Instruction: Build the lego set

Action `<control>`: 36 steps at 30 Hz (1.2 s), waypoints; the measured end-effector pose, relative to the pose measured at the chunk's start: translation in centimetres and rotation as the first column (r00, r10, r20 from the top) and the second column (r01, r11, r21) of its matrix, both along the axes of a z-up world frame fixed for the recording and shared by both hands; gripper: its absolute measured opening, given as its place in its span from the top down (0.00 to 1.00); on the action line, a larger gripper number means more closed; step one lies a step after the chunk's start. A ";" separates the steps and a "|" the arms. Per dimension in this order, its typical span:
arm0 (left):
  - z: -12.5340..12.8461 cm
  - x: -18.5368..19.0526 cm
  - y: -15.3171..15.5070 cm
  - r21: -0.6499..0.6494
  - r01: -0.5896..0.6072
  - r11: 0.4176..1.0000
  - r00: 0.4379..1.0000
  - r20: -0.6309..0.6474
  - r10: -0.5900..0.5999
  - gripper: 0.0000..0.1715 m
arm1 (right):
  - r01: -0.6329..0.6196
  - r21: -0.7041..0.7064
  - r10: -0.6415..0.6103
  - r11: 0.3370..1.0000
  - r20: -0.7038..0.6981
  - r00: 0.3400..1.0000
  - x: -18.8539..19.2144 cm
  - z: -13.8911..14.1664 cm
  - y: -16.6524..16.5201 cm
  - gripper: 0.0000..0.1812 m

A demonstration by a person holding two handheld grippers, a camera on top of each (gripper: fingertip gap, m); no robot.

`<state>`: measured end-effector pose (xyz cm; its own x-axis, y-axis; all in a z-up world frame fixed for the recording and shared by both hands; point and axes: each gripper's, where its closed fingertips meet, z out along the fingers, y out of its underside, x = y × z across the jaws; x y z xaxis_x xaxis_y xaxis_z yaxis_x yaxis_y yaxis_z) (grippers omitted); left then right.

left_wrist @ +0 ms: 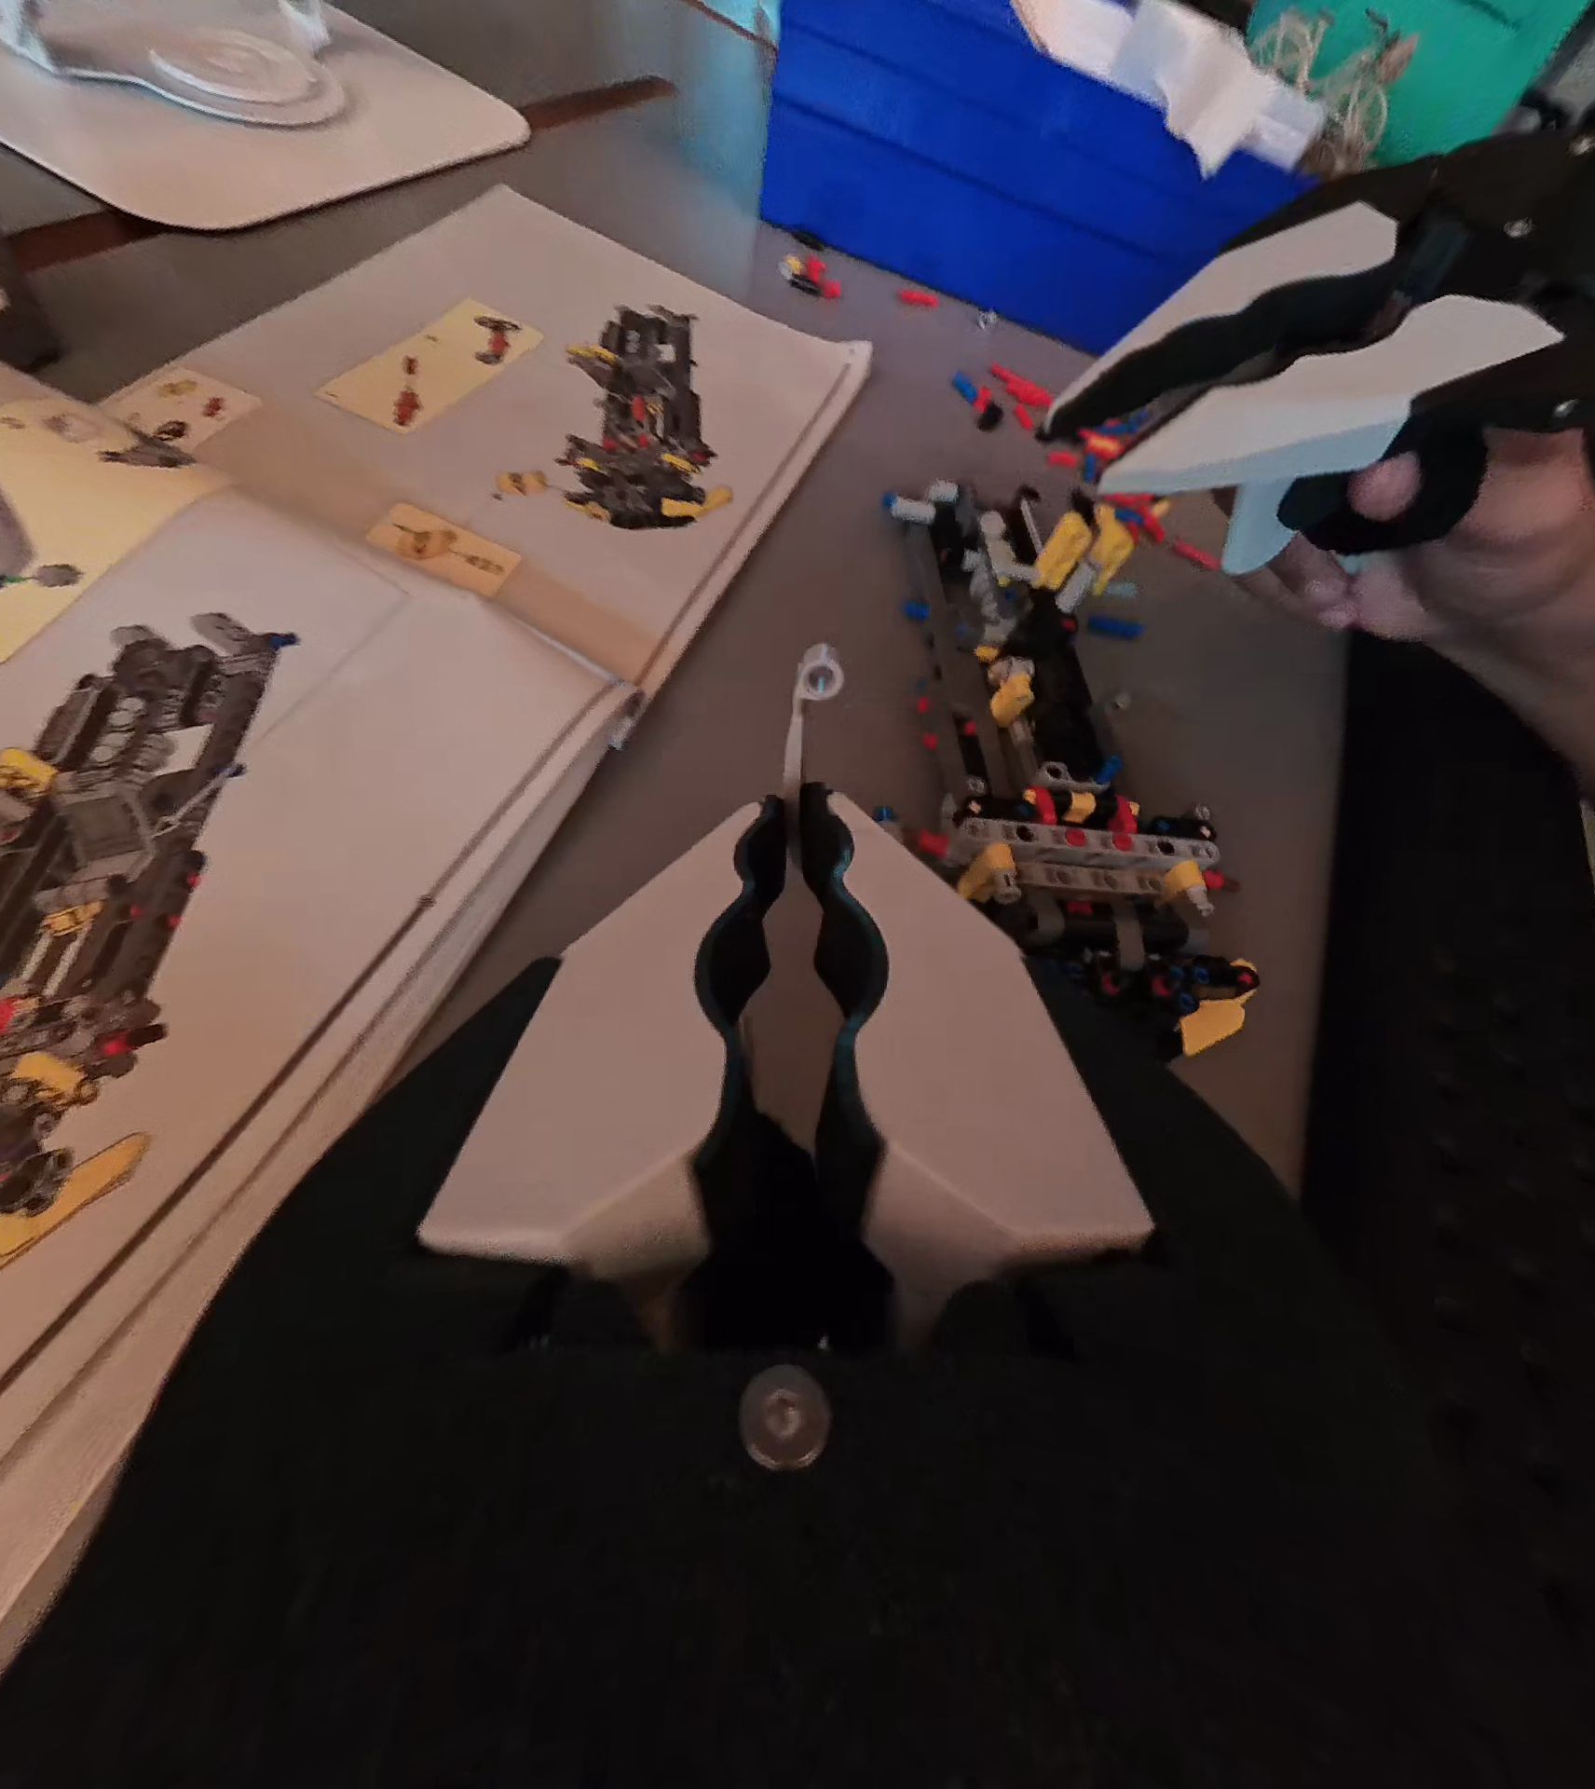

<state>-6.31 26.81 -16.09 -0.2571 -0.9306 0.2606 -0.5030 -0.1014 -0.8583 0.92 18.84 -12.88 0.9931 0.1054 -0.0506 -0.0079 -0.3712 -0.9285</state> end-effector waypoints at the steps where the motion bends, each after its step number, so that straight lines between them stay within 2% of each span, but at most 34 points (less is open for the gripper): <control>1: 0.4 0.0 0.4 -0.011 -0.019 1.000 1.000 0.012 0.019 1.00 | 0.004 0.029 -0.004 1.000 -0.016 1.000 0.8 0.6 0.3 0.89; 3: 0.9 0.1 1.3 -0.026 -0.059 0.998 0.998 0.035 0.060 1.00 | 0.015 0.074 -0.009 0.997 -0.069 0.998 2.0 1.4 0.7 0.89; 6: 1.3 0.3 2.4 -0.052 -0.103 0.993 0.994 0.043 0.105 1.00 | 0.045 0.073 -0.032 0.996 -0.166 0.986 2.6 0.8 0.8 0.84; 9: 1.5 0.3 3.1 -0.143 -0.118 0.983 0.991 0.043 0.125 1.00 | 0.082 0.066 -0.072 0.994 -0.142 0.987 3.5 0.2 0.6 0.83; 13: 1.6 0.3 4.0 -0.214 -0.137 0.967 0.988 0.037 0.148 1.00 | 0.082 0.079 -0.066 0.994 -0.189 0.980 3.6 0.4 0.6 0.84; 36: 1.6 0.1 3.8 -0.231 -0.117 0.966 0.991 0.039 0.130 1.00 | 0.084 0.043 -0.076 0.996 -0.170 0.983 3.9 -0.9 0.9 0.88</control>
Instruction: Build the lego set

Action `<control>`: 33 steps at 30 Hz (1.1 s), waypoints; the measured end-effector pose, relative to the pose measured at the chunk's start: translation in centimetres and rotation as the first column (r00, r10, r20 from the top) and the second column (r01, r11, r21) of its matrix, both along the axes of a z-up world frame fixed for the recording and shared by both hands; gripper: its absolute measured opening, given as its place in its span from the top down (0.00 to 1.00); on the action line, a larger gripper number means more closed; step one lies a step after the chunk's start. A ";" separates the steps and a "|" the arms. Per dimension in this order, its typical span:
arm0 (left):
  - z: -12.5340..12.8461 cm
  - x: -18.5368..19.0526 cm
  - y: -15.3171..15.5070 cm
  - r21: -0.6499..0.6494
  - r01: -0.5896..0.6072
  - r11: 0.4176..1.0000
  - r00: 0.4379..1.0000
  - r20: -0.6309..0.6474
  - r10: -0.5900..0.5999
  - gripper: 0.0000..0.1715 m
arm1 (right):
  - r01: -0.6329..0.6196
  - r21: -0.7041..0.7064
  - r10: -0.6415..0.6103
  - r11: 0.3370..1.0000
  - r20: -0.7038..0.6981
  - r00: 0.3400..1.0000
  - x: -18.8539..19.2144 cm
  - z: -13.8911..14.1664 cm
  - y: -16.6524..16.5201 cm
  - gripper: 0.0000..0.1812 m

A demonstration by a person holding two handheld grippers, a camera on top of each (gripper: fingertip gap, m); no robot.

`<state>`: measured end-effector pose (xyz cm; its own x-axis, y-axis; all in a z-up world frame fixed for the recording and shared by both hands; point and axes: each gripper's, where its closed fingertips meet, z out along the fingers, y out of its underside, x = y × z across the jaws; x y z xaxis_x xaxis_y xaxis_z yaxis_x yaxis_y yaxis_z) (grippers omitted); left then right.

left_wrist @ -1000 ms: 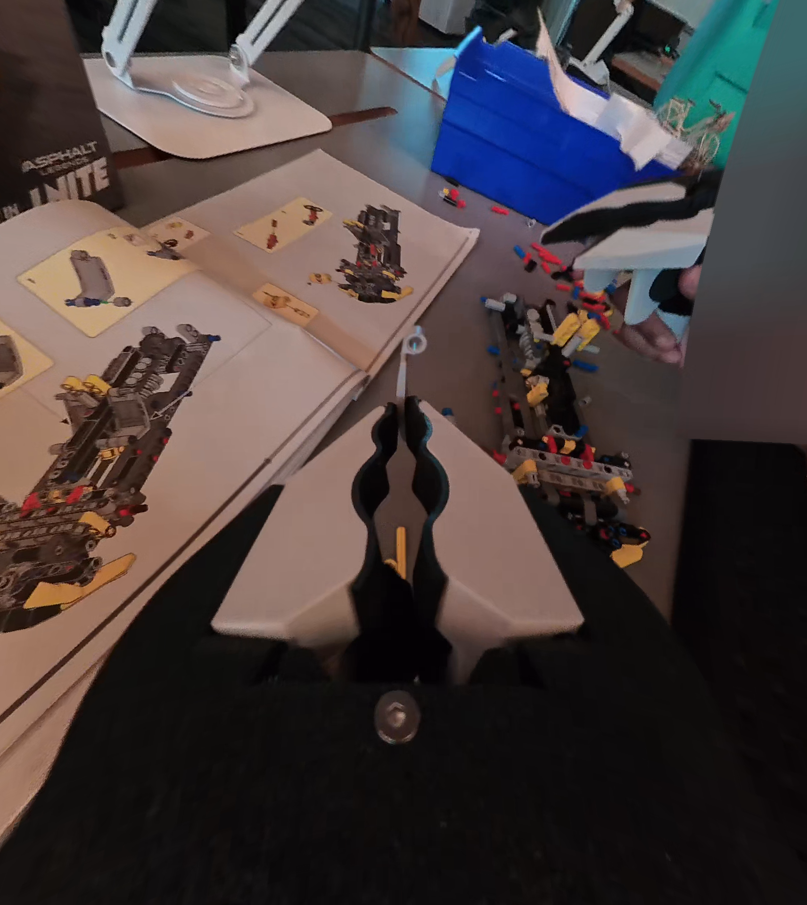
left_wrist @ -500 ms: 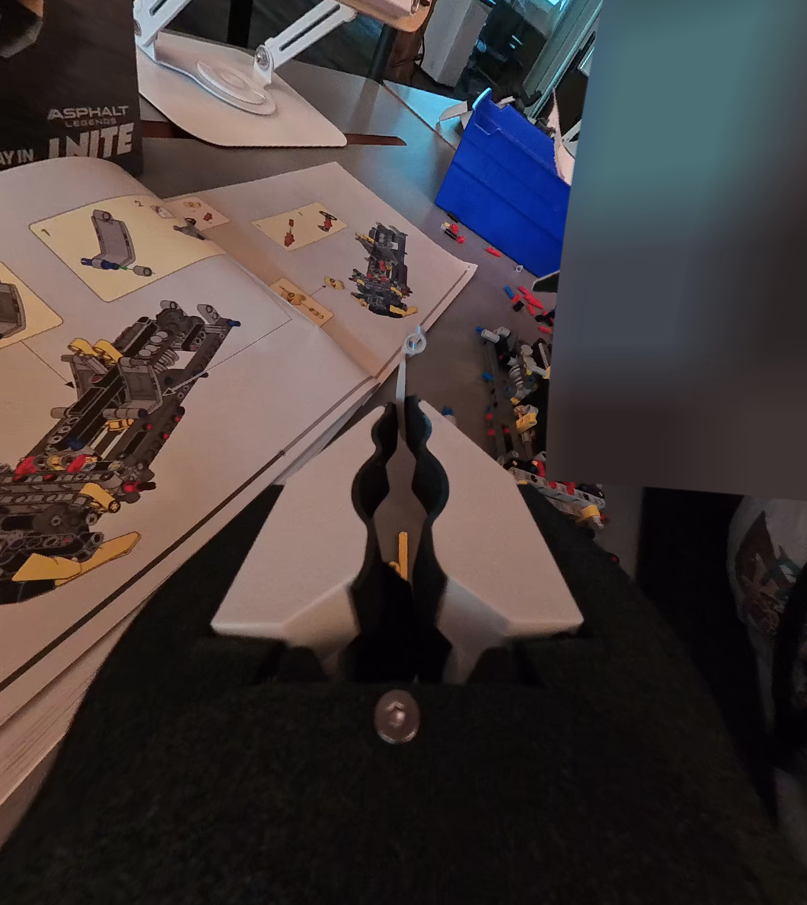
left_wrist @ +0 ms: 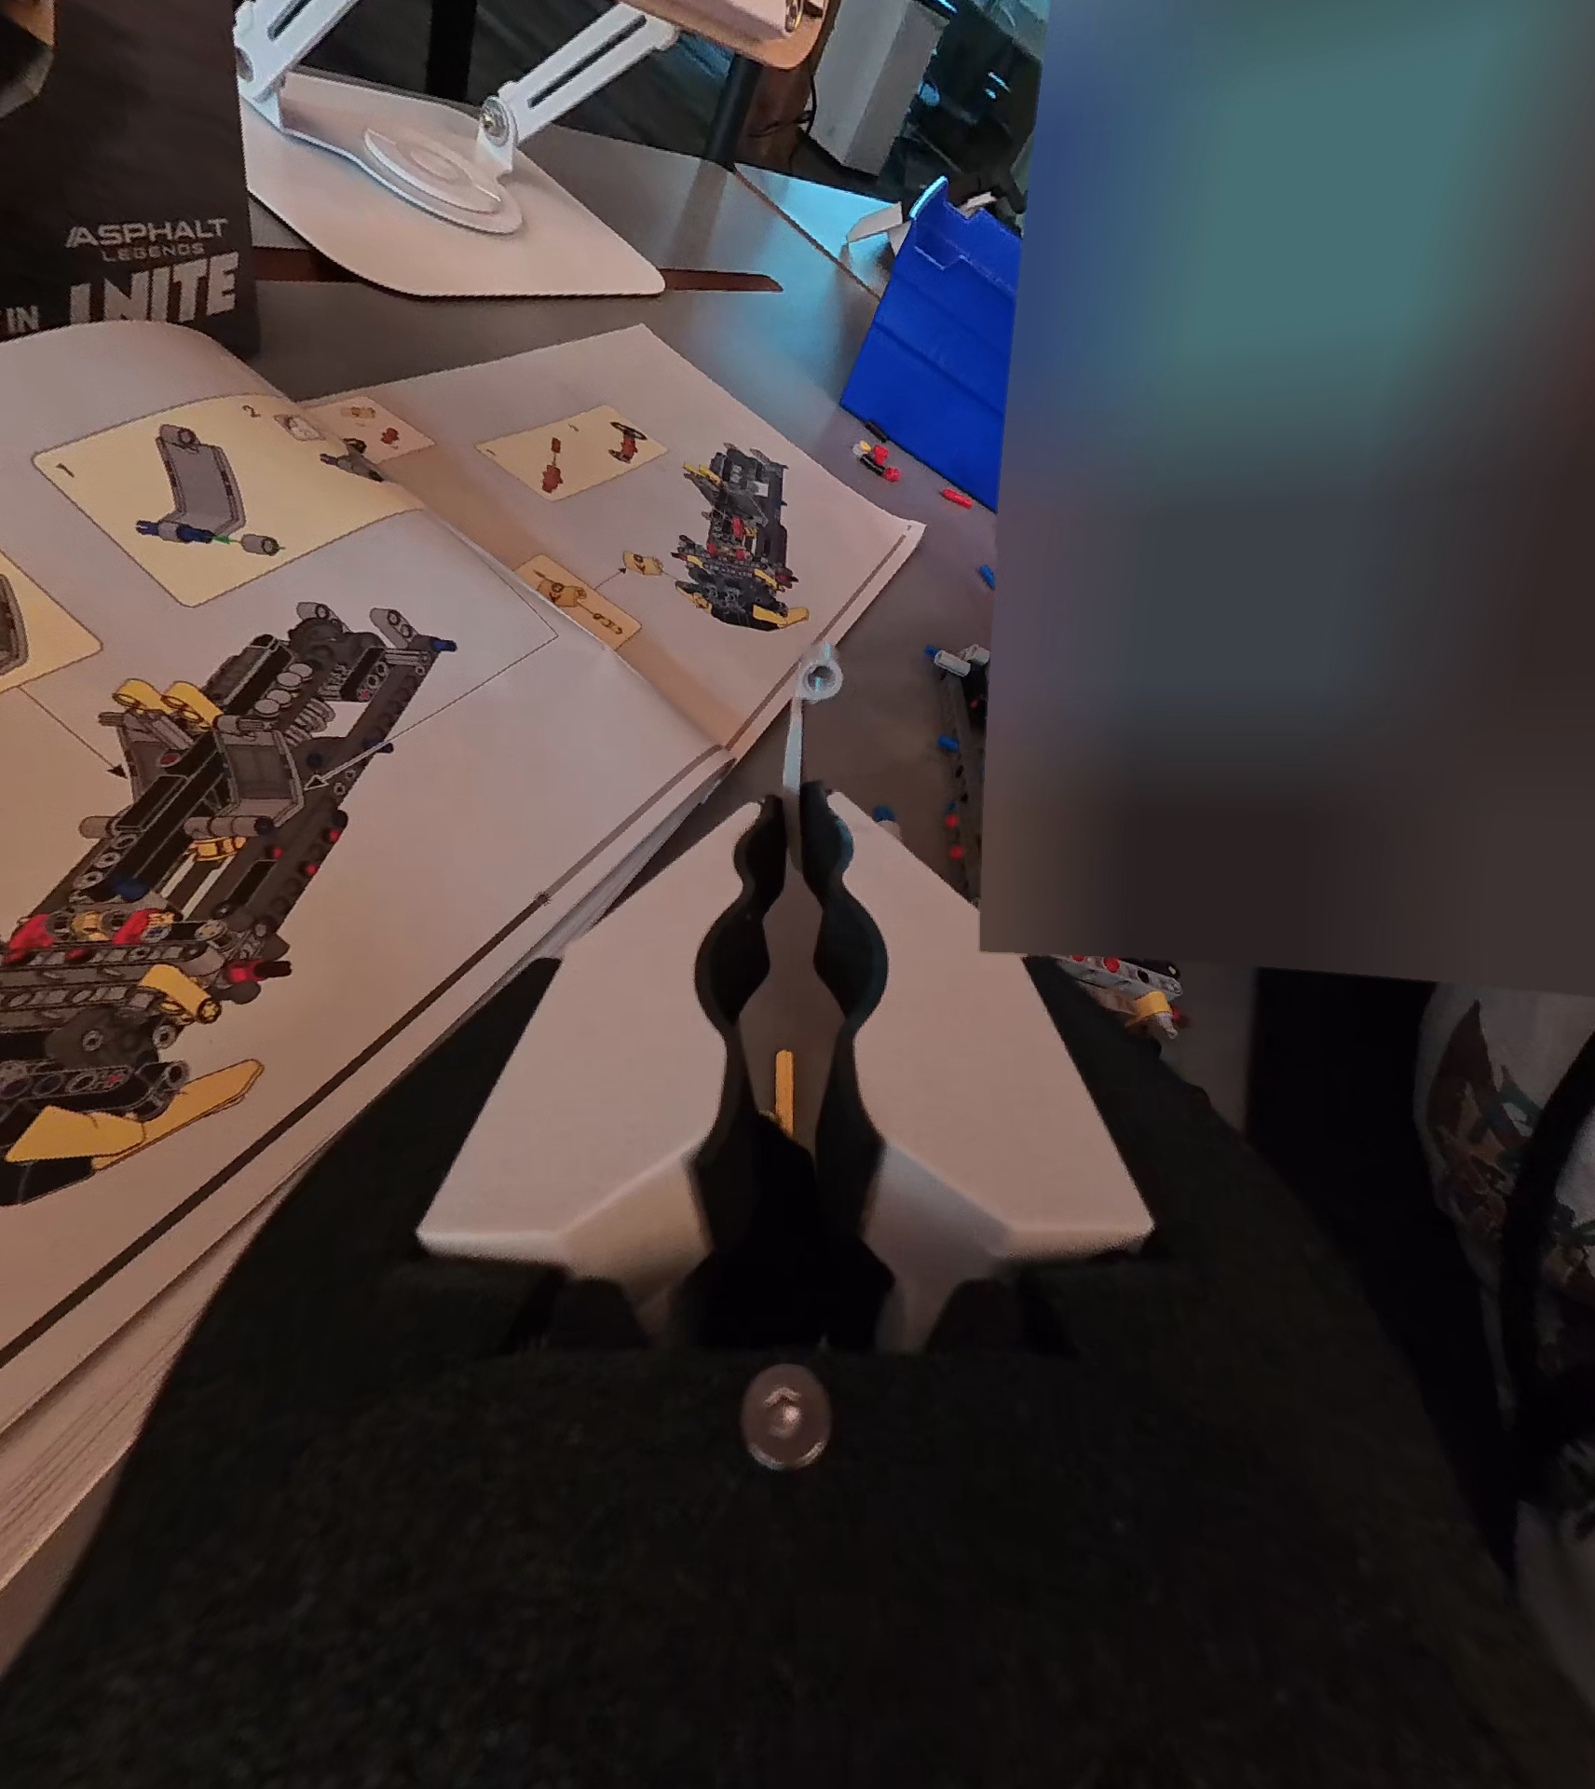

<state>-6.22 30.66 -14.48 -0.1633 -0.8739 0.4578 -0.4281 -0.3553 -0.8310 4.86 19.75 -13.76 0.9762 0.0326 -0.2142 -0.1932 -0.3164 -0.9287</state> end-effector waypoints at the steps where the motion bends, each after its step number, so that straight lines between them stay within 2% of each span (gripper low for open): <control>1: 0.0 0.0 0.0 0.000 -0.002 1.000 1.000 0.000 0.002 1.00 | -0.001 0.002 0.001 1.000 0.001 1.000 0.0 0.0 0.0 0.88; 18: -0.2 0.1 -0.2 0.005 0.010 1.000 1.000 -0.008 -0.010 1.00 | -0.006 -0.007 0.006 1.000 -0.001 1.000 -0.1 -0.2 0.0 0.89; 23: -0.2 0.1 -0.7 0.042 0.033 0.999 0.999 -0.005 -0.033 1.00 | -0.006 0.042 0.005 0.999 0.024 1.000 -0.3 1.1 -0.2 0.89; 27: -0.2 -0.2 -3.2 0.105 0.144 0.984 0.989 0.001 -0.145 1.00 | 0.006 0.127 -0.010 0.992 0.030 0.999 -0.1 2.9 -1.0 0.89; 30: -0.4 -0.2 -5.7 0.193 0.238 0.952 0.970 -0.003 -0.242 1.00 | 0.011 0.114 -0.015 0.993 0.040 0.999 0.4 2.2 -2.0 0.88; 33: 1.0 -0.1 -8.6 0.157 0.330 0.931 0.940 0.031 -0.339 1.00 | -0.021 0.080 0.019 0.997 0.034 0.999 -0.4 2.0 -3.2 0.86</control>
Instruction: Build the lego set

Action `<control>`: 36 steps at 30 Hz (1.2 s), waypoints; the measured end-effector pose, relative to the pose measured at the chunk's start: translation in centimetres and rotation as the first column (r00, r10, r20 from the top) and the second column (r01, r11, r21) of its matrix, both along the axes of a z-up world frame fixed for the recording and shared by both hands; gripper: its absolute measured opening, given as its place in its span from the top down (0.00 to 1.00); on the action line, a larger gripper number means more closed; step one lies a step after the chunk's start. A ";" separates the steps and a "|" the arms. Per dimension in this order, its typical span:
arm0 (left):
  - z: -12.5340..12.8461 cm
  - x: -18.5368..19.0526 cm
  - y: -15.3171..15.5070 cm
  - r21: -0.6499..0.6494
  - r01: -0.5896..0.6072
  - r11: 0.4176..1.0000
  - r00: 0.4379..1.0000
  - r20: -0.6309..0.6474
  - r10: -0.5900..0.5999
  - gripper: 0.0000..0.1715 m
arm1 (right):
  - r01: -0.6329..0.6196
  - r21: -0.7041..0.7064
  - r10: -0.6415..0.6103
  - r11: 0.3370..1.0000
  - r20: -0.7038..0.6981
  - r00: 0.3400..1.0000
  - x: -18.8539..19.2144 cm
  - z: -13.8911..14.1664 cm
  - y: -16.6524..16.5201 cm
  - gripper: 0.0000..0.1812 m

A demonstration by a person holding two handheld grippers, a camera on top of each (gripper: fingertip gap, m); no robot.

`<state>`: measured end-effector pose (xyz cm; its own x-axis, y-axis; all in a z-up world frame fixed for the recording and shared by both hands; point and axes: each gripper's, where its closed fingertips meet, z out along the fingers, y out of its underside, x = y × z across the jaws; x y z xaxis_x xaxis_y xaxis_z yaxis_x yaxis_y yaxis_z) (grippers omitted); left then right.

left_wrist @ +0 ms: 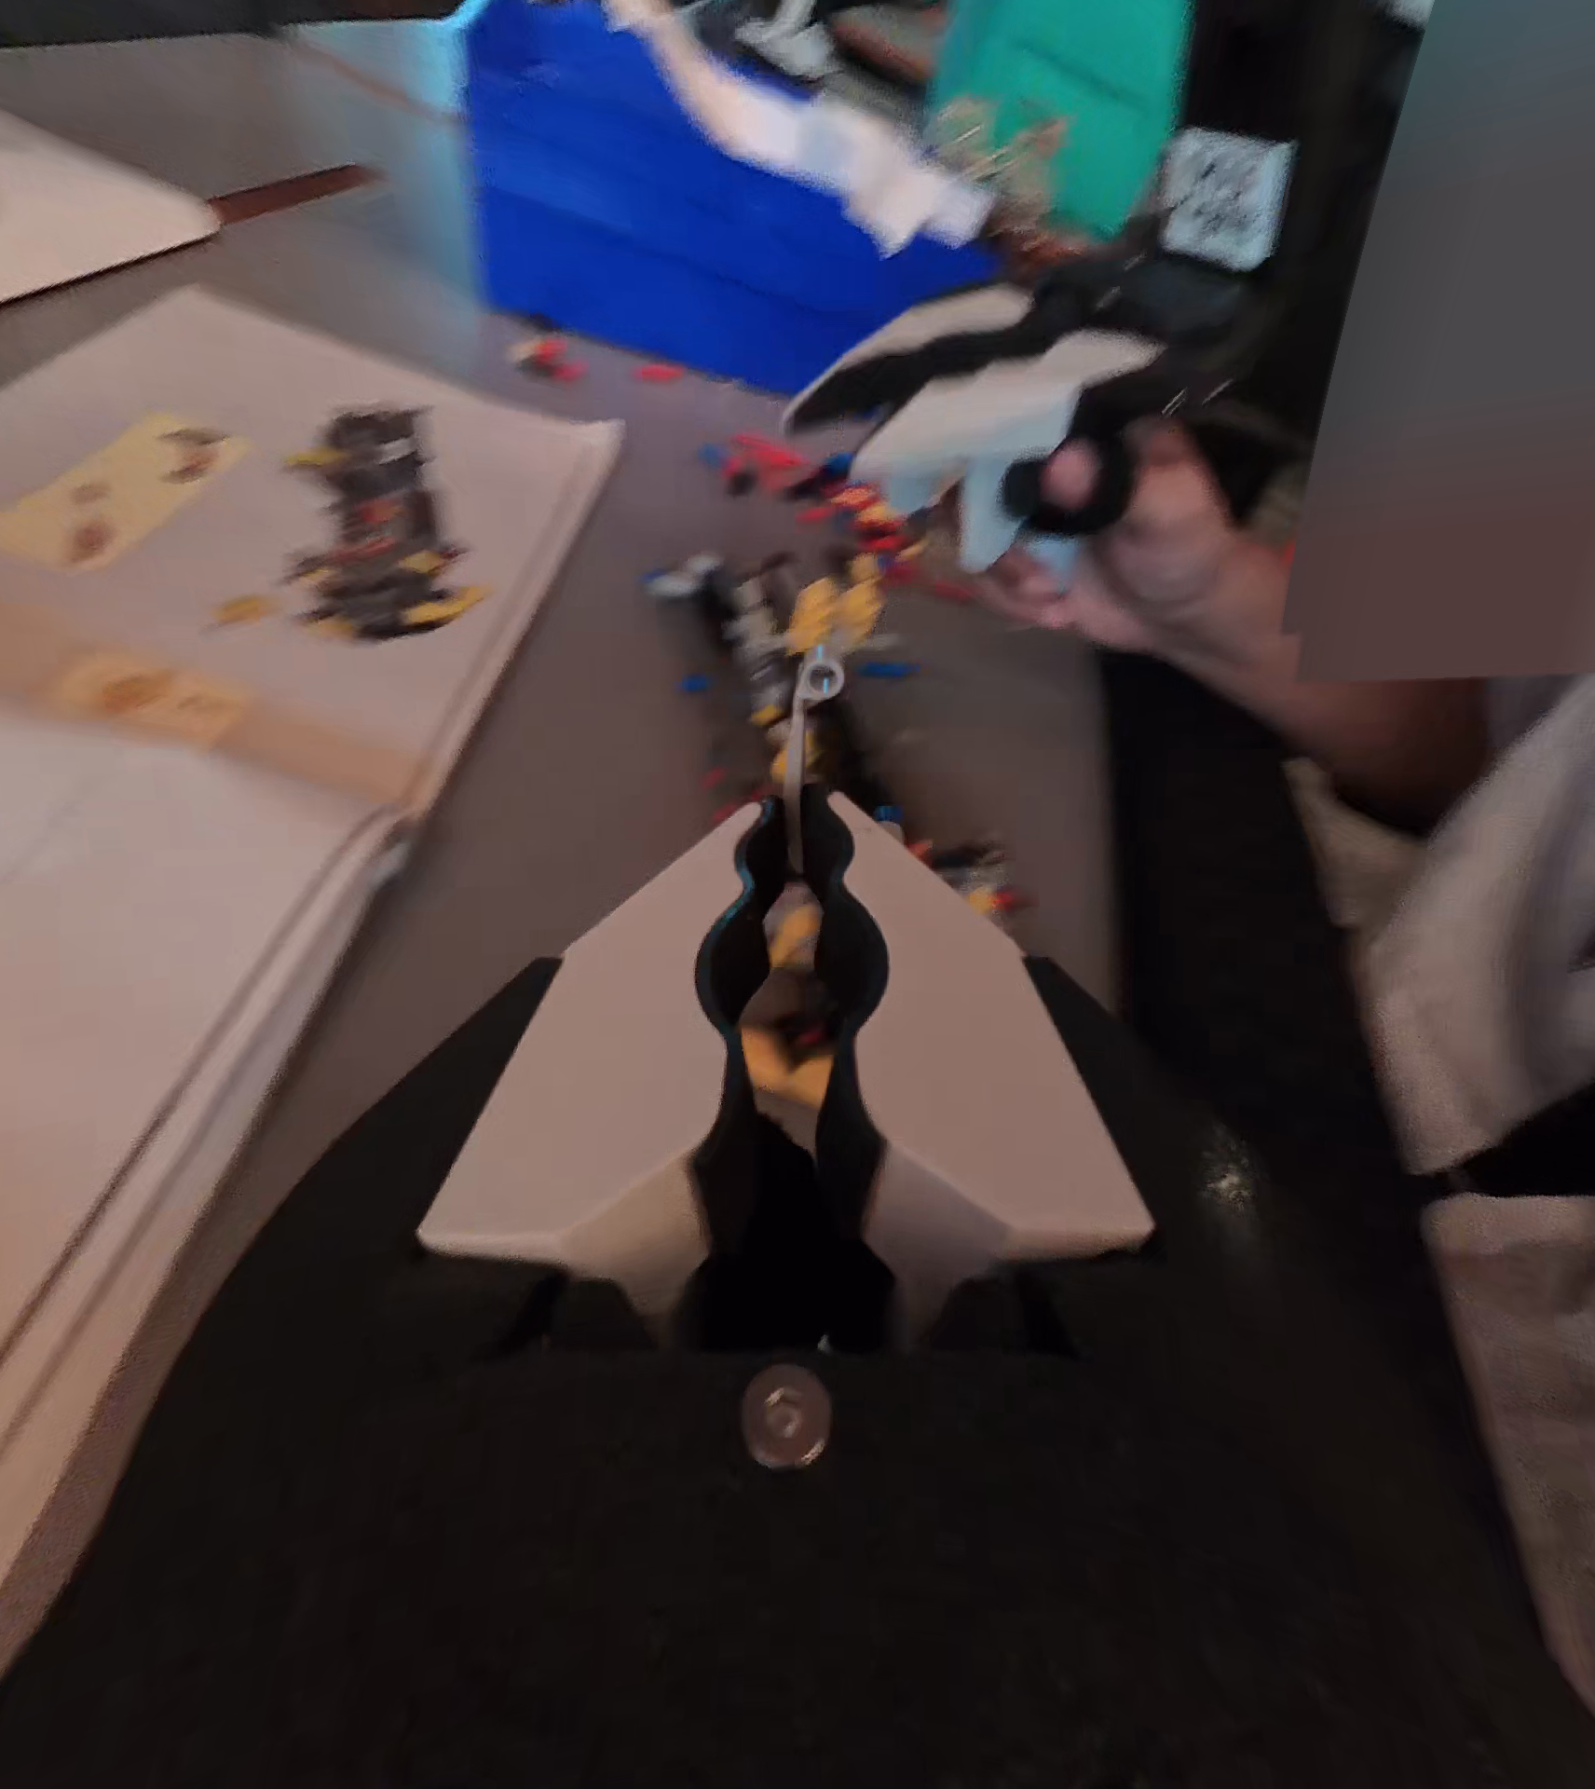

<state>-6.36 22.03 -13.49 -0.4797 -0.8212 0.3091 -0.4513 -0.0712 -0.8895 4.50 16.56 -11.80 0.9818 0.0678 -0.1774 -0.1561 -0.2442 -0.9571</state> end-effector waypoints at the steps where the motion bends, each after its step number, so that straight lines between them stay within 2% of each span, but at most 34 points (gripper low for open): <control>1: 0.5 0.1 -0.7 -0.019 0.020 1.000 1.000 -0.001 -0.020 1.00 | -0.007 -0.030 0.007 1.000 0.016 1.000 -0.4 -0.2 -0.4 0.85; 3: 1.1 0.5 -1.5 -0.020 0.058 0.998 0.998 -0.014 -0.058 1.00 | -0.025 -0.142 0.036 0.990 0.073 0.997 -1.4 -1.7 -1.3 0.85; 4: 1.1 0.7 -1.7 -0.001 0.082 0.997 0.996 -0.024 -0.082 1.00 | 0.007 -0.206 0.018 0.979 0.120 0.993 -1.2 -2.7 -1.6 0.85; 6: 0.5 1.4 -1.6 0.051 0.120 0.991 0.992 -0.054 -0.117 1.00 | 0.035 -0.257 0.010 0.966 0.171 0.985 -1.4 -3.8 -1.9 0.85; 8: 0.1 2.2 -1.5 0.062 0.148 0.987 0.986 -0.085 -0.143 1.00 | 0.032 -0.280 0.014 0.959 0.158 0.987 -1.7 -4.5 -1.5 0.84; 11: -0.1 3.6 -0.9 0.077 0.127 0.989 0.989 -0.091 -0.120 1.00 | -0.001 -0.329 0.040 0.944 0.110 0.993 -2.4 -5.8 -0.9 0.80; 17: 0.0 3.4 -0.8 0.083 0.102 0.991 0.994 -0.058 -0.097 1.00 | 0.004 -0.308 0.013 0.951 0.055 0.998 -2.1 -5.8 -0.1 0.87; 21: 0.2 2.7 -0.2 0.097 0.085 0.992 0.996 -0.046 -0.081 1.00 | 0.003 -0.297 0.043 0.955 0.148 0.988 -1.9 -5.3 -0.1 0.92; 24: 0.9 2.1 0.0 0.076 0.083 0.994 0.996 -0.024 -0.081 1.00 | -0.092 -0.281 0.147 0.955 0.184 0.972 -2.3 -4.6 0.1 0.92; 27: 1.3 1.7 0.3 0.074 0.075 0.994 0.997 -0.013 -0.074 1.00 | -0.245 -0.254 0.293 0.936 0.172 0.941 -3.1 -3.9 0.3 0.92; 31: 1.1 0.8 0.3 0.081 0.092 0.992 0.996 -0.010 -0.091 1.00 | -0.499 -0.223 0.531 0.837 0.114 0.840 -5.0 -3.3 0.5 0.92; 33: 0.6 0.5 0.2 0.079 0.107 0.991 0.994 -0.018 -0.106 1.00 | -0.572 -0.196 0.596 0.796 0.095 0.797 -5.3 -3.1 1.0 0.92; 36: -0.5 0.4 0.0 0.101 0.126 0.987 0.992 -0.044 -0.122 1.00 | -0.689 -0.182 0.703 0.701 0.020 0.711 -6.3 -3.3 1.6 0.92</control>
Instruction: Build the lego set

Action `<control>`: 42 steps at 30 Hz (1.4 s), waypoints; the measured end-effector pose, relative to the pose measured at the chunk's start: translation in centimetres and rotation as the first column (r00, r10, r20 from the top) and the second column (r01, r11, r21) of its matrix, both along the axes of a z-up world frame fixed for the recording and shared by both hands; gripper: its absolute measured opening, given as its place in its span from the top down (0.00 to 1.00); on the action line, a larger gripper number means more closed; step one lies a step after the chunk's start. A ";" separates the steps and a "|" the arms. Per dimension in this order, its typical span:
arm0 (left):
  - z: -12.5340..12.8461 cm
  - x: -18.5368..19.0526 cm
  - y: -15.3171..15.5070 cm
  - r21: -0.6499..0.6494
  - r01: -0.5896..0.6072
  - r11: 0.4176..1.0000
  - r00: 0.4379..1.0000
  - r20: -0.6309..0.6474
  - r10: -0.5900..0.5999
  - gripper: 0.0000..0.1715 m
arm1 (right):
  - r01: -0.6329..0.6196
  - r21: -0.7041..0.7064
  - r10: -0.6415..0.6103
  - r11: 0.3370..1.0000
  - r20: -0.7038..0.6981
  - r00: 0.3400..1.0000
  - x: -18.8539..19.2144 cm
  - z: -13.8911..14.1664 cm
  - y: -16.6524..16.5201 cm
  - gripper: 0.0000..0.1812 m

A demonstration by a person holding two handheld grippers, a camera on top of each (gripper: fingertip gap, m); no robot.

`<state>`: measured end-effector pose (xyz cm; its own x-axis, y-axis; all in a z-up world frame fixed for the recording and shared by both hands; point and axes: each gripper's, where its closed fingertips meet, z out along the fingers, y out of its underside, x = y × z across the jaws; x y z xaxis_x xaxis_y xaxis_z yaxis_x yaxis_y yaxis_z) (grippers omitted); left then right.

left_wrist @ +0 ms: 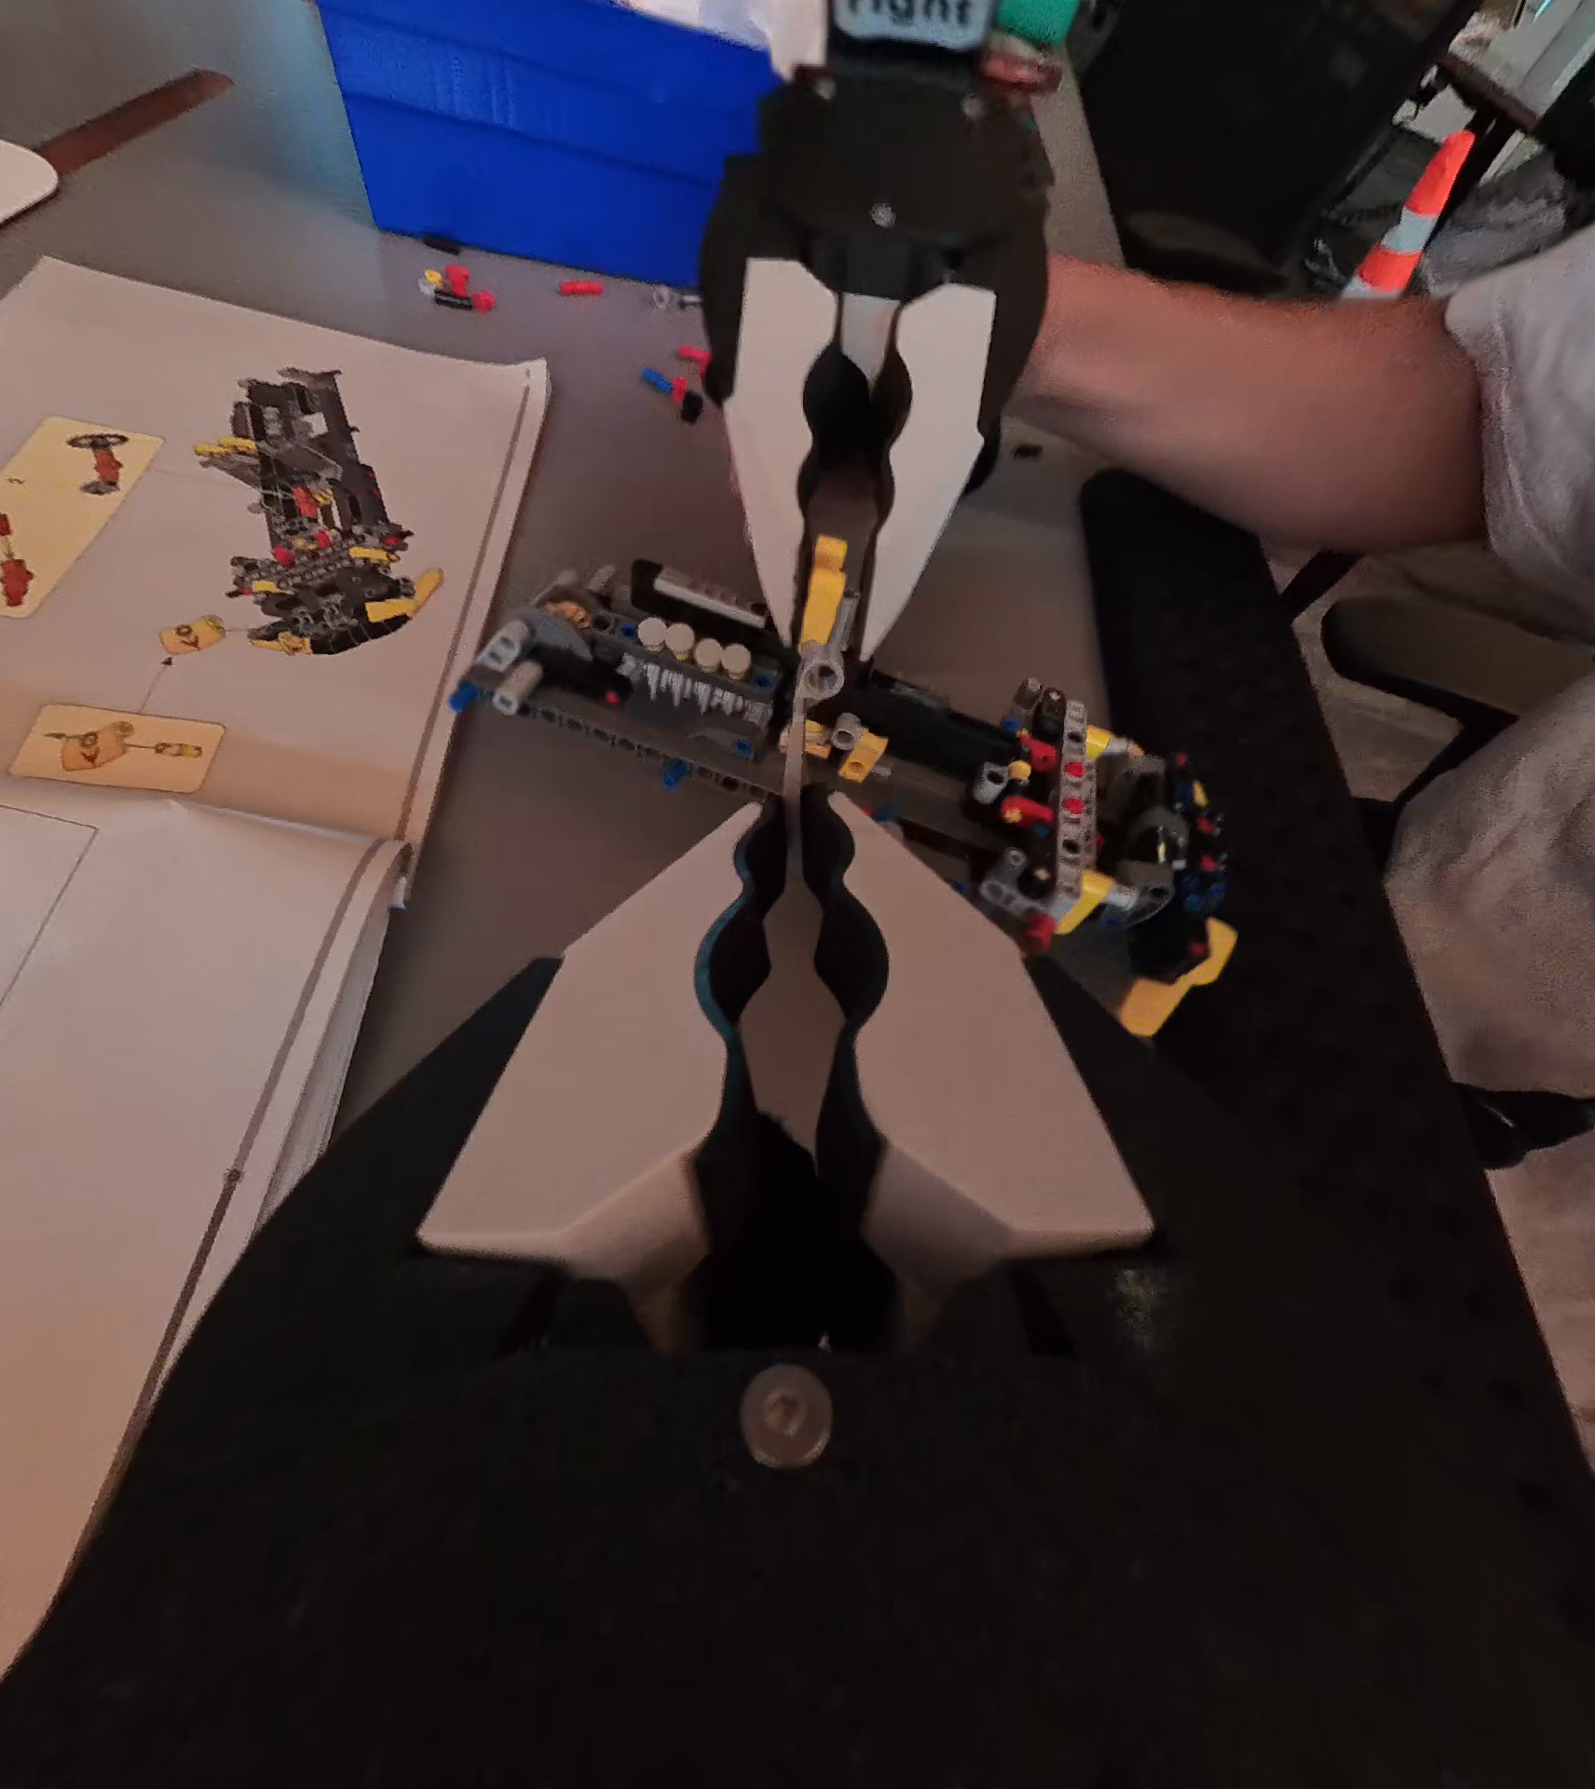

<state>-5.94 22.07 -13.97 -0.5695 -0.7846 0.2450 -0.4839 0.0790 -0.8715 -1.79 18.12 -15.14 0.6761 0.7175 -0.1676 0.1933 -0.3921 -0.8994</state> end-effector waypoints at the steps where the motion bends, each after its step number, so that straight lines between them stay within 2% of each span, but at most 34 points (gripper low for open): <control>1: -0.4 0.0 -0.1 0.013 0.010 1.000 1.000 -0.003 -0.010 1.00 | -0.038 -0.018 0.038 0.999 -0.011 0.999 -0.3 -0.2 0.2 0.92; 7: -2.3 0.0 -0.4 0.023 0.052 0.998 0.998 -0.023 -0.051 1.00 | -0.166 -0.098 0.169 0.981 0.023 0.985 -1.5 -1.7 1.2 0.92; 9: -2.6 0.1 -0.3 0.033 0.051 0.998 0.998 -0.024 -0.050 1.00 | -0.176 -0.103 0.178 0.979 0.017 0.984 -1.8 -1.7 1.7 0.92; 15: -3.0 0.2 -0.6 0.040 0.064 0.997 0.998 -0.016 -0.063 1.00 | -0.111 -0.093 0.117 0.989 0.063 0.991 -1.9 -1.8 2.1 0.92; 22: -3.4 0.6 -0.6 0.011 0.059 0.998 0.998 -0.020 -0.059 1.00 | -0.017 -0.102 0.016 0.995 -0.012 1.000 -1.9 -1.3 2.2 0.89; 24: -3.4 0.6 -0.8 0.015 0.064 0.998 0.998 -0.026 -0.063 1.00 | 0.007 -0.093 -0.008 0.996 -0.011 1.000 -1.6 -1.4 2.2 0.91; 32: -4.8 0.8 -1.5 0.074 0.082 0.994 0.993 -0.092 -0.075 1.00 | -0.008 -0.119 0.001 0.993 -0.054 0.999 -1.5 -1.4 2.0 0.92; 38: -5.5 0.4 -1.4 0.082 0.097 0.992 0.978 -0.191 -0.080 1.00 | -0.001 -0.102 -0.003 0.995 -0.038 0.999 -1.4 -1.4 1.9 0.92; 42: -5.2 0.5 -1.9 0.031 0.131 0.991 0.964 -0.239 -0.120 1.00 | 0.001 -0.104 -0.005 0.995 -0.034 0.999 -1.4 -1.4 1.9 0.92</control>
<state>-5.49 20.13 -19.20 -0.5948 -0.7241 0.3492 -0.6587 0.1900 -0.7280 -3.18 20.04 -16.55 0.6708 0.6929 -0.2645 0.1618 -0.4847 -0.8596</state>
